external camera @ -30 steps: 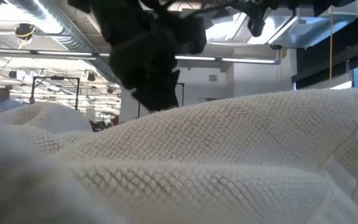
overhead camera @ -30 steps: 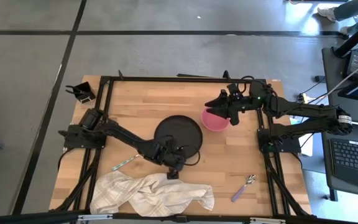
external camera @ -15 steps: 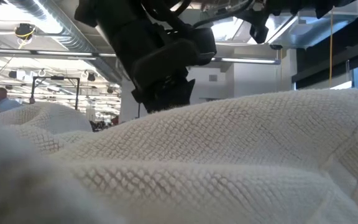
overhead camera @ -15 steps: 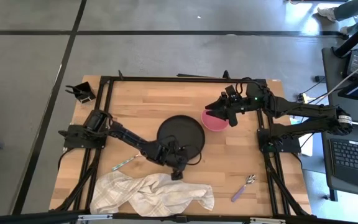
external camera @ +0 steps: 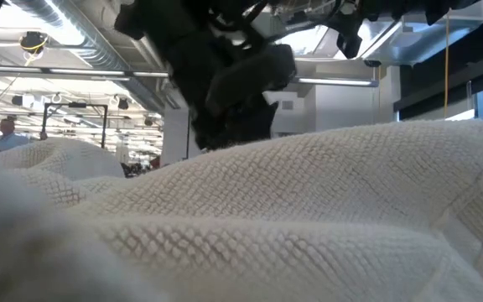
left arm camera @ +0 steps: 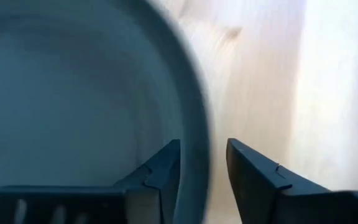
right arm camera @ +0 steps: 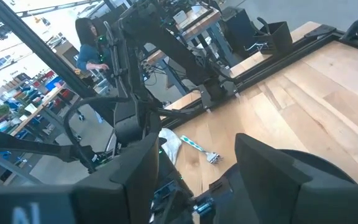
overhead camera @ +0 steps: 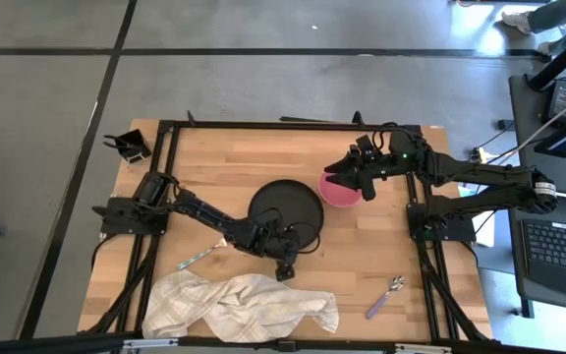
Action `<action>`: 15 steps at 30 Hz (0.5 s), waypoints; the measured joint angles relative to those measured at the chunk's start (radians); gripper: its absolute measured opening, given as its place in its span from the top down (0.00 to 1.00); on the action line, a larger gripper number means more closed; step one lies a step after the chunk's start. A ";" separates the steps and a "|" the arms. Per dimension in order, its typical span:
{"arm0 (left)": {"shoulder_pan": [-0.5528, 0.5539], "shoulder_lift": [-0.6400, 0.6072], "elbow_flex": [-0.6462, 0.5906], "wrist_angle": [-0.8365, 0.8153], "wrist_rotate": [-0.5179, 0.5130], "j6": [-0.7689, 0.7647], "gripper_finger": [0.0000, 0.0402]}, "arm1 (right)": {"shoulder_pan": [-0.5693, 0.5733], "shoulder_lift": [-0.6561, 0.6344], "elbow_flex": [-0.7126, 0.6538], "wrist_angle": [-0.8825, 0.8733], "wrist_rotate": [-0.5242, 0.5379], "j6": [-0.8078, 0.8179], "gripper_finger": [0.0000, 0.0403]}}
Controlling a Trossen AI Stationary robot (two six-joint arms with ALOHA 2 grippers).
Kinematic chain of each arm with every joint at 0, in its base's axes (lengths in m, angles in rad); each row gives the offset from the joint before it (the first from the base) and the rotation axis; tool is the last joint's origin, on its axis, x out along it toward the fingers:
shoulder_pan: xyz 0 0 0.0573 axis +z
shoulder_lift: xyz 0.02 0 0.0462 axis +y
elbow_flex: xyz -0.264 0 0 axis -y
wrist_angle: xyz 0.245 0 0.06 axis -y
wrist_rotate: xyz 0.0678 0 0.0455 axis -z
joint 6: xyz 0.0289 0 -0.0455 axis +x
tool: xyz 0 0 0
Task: Set table place
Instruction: Put the pink bowl on top of the black plate
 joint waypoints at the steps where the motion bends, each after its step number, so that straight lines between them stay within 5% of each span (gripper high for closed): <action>1: 0.000 0.000 0.013 0.004 0.007 0.000 0.69 | 0.000 0.000 0.000 0.000 0.000 0.000 0.47; 8: 0.000 0.000 0.122 -0.036 0.001 0.027 0.71 | 0.000 0.000 0.000 0.000 0.000 0.000 0.47; 15: 0.000 0.000 0.288 -0.280 -0.031 0.095 0.74 | 0.000 0.000 0.000 0.000 -0.034 -0.027 0.47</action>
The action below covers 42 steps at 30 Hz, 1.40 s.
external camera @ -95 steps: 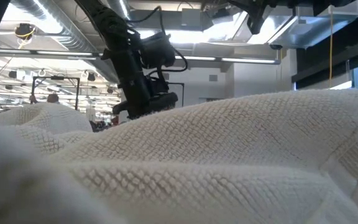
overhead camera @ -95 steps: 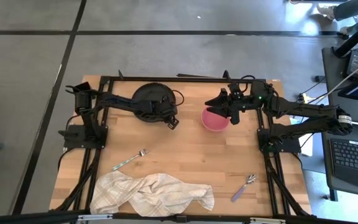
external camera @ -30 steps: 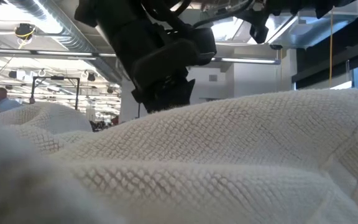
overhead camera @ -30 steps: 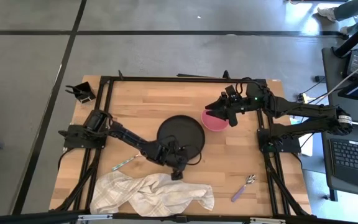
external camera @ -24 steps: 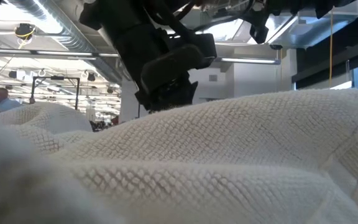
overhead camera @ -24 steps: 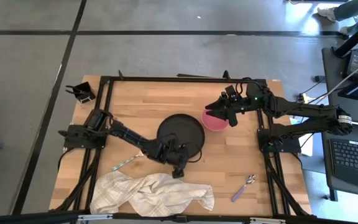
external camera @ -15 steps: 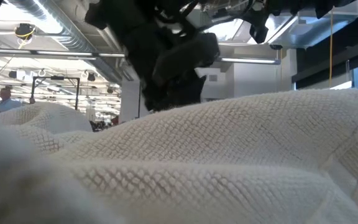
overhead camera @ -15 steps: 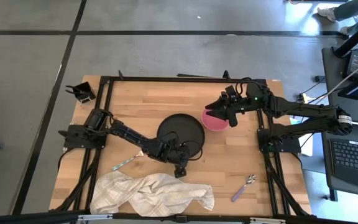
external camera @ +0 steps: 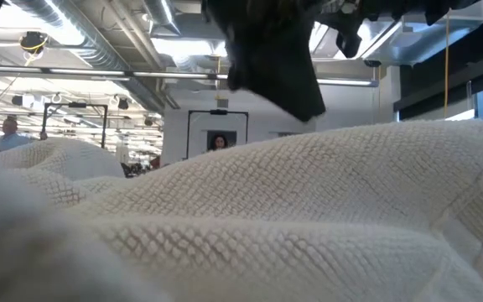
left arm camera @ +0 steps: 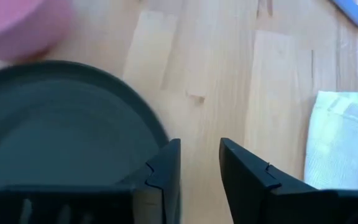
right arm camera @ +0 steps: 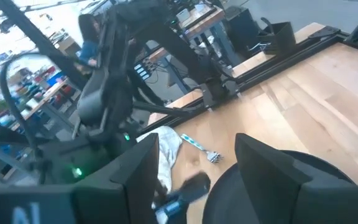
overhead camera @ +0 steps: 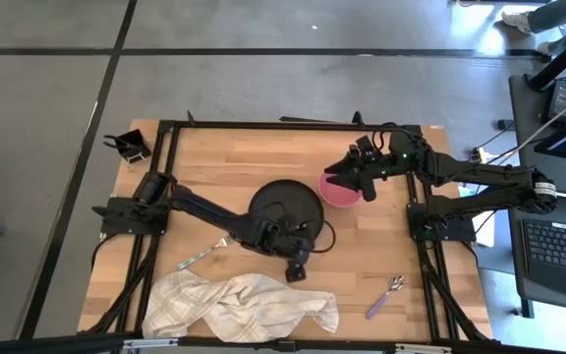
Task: Set table place
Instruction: Put the pink bowl on top of the black plate
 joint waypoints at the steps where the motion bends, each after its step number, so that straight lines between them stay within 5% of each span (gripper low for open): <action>1: 0.000 0.000 0.027 -0.043 -0.007 0.008 0.75 | 0.000 0.000 0.000 0.000 -0.019 0.000 0.47; 6: 0.009 0.000 0.133 -0.222 -0.020 -0.005 0.75 | 0.000 -0.003 0.000 -0.080 -0.090 0.028 0.47; 15: 0.029 -0.002 0.193 -0.385 -0.026 -0.064 0.70 | 0.000 -0.003 0.001 -0.592 -0.090 -0.098 0.47; 25: 0.068 -0.002 0.193 -0.388 -0.029 -0.067 0.70 | 0.018 -0.003 0.001 -0.697 0.086 -0.564 0.47; 42: 0.095 -0.002 0.193 -0.381 -0.032 -0.067 0.71 | 0.058 0.092 -0.116 -0.601 0.191 -0.599 0.47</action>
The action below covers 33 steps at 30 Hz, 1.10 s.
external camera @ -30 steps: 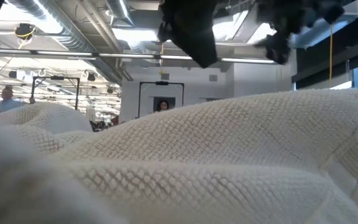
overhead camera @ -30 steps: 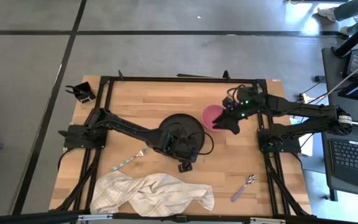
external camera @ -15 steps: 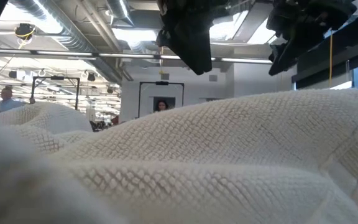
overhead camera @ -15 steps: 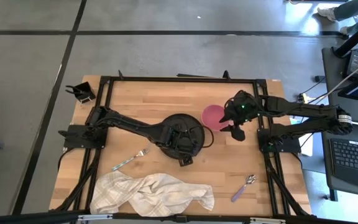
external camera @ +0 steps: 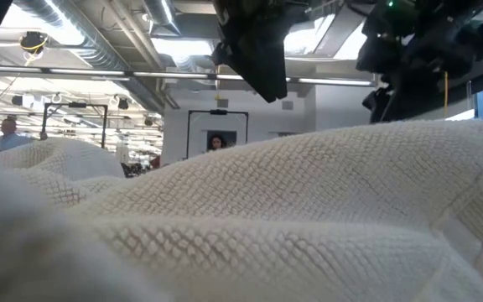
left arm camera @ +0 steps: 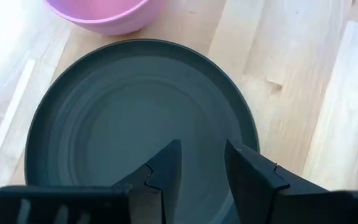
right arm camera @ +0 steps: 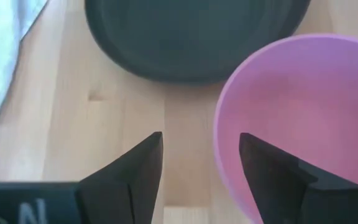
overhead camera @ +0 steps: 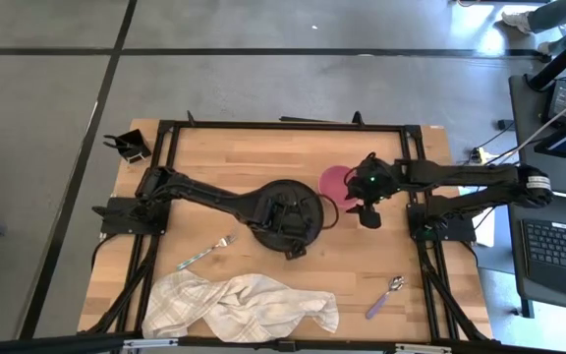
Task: Set table place
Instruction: Put the pink bowl on top of the black plate
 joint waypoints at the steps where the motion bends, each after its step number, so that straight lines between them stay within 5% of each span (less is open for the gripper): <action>1: 0.003 0.000 0.000 0.000 0.000 0.000 0.71 | 0.000 0.009 -0.009 0.019 0.000 -0.004 0.47; 19: 0.005 0.000 0.000 0.005 -0.001 0.000 0.71 | 0.000 0.163 -0.078 0.123 0.117 -0.005 0.49; 24: 0.005 0.000 0.000 0.005 -0.001 0.001 0.71 | 0.000 0.185 -0.078 0.126 0.115 0.001 0.64; 30: 0.005 0.000 0.000 0.005 -0.001 0.001 0.74 | 0.000 0.186 -0.067 0.127 0.128 0.060 0.95; 33: 0.005 0.000 0.000 0.005 -0.001 0.001 0.75 | -0.001 0.187 -0.039 0.106 0.129 0.093 0.96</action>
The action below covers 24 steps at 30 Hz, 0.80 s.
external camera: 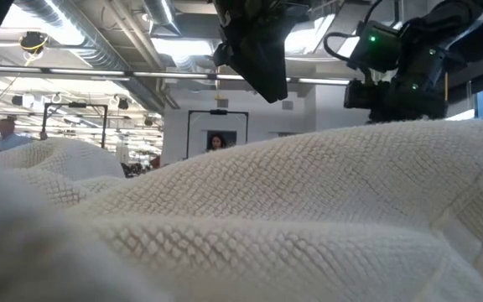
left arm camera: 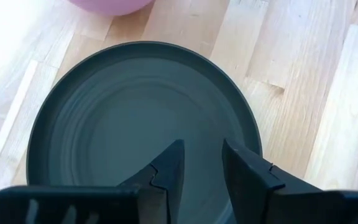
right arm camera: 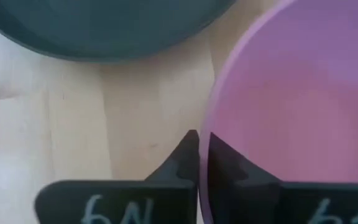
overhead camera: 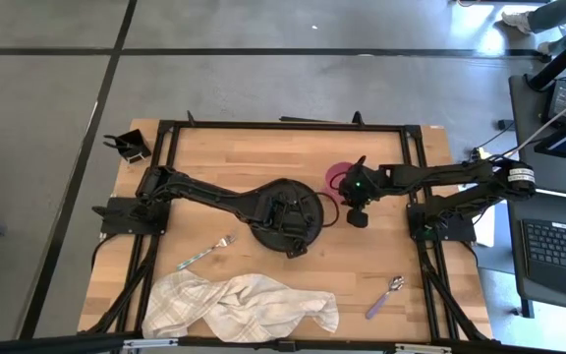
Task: Set table place
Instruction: Put the pink bowl on top of the black plate
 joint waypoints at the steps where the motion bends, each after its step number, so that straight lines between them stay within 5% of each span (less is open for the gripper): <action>1: 0.000 0.000 0.000 0.000 0.000 0.000 0.76 | 0.000 0.001 0.015 -0.020 0.001 0.018 0.96; 15: -0.007 -0.056 0.009 -0.028 -0.023 -0.034 0.83 | 0.000 -0.047 0.412 -0.361 0.105 -0.006 0.99; 24: -0.007 -0.163 0.090 -0.220 -0.127 -0.026 0.77 | 0.030 -0.047 0.599 -0.397 0.103 -0.014 0.99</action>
